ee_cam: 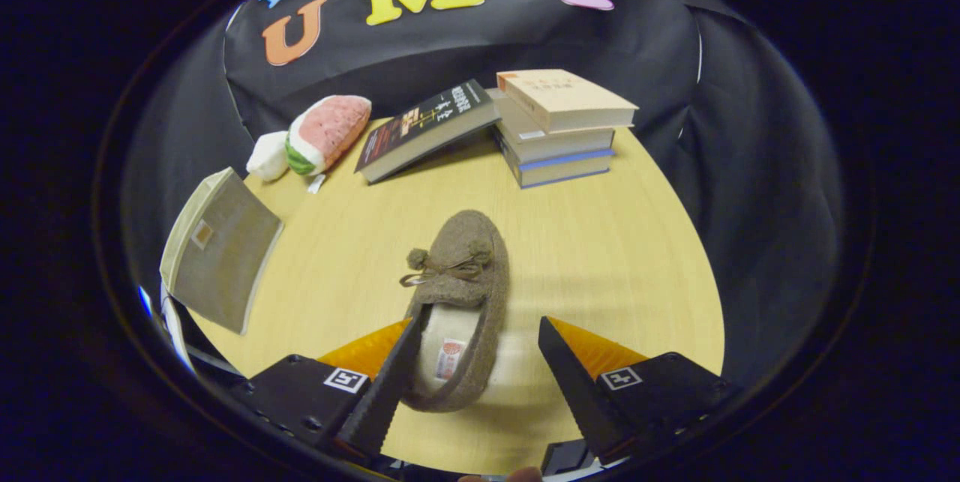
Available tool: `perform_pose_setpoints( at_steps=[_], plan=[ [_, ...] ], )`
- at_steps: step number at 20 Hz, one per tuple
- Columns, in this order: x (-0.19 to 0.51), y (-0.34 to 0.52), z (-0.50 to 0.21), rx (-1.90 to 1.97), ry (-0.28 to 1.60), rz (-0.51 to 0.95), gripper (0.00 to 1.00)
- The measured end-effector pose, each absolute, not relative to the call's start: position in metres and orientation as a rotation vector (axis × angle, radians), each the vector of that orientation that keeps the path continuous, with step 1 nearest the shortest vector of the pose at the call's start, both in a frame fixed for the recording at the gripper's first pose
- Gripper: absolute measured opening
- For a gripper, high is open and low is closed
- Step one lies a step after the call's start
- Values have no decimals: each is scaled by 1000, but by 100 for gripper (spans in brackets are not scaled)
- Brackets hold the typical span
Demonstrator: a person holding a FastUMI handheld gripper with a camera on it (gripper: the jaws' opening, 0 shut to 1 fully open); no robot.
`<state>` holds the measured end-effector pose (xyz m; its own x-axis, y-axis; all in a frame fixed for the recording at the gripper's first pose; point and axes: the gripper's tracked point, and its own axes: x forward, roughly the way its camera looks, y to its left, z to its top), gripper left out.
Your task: Open the storage box then place both shoes into the box .Put the left shoe in first, then the right shoe, with the right side of both shoes facing outward in a uniform manner.
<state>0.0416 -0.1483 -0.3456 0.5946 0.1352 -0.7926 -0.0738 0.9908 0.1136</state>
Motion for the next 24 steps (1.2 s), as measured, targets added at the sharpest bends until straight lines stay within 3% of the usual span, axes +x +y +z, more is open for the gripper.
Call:
perform_pose_setpoints(
  at_steps=[2,4,5,8,10,11,24],
  plan=[
    [48,-147,-361,114,967,120,95],
    [51,-145,-375,161,1014,109,79],
    [51,-145,-380,181,1034,101,63],
    [55,-147,-389,231,1076,84,39],
    [60,-155,-390,242,1075,44,35],
    [60,-155,-390,274,1085,36,4],
    [32,-117,-327,573,1099,54,0]
  ],
)
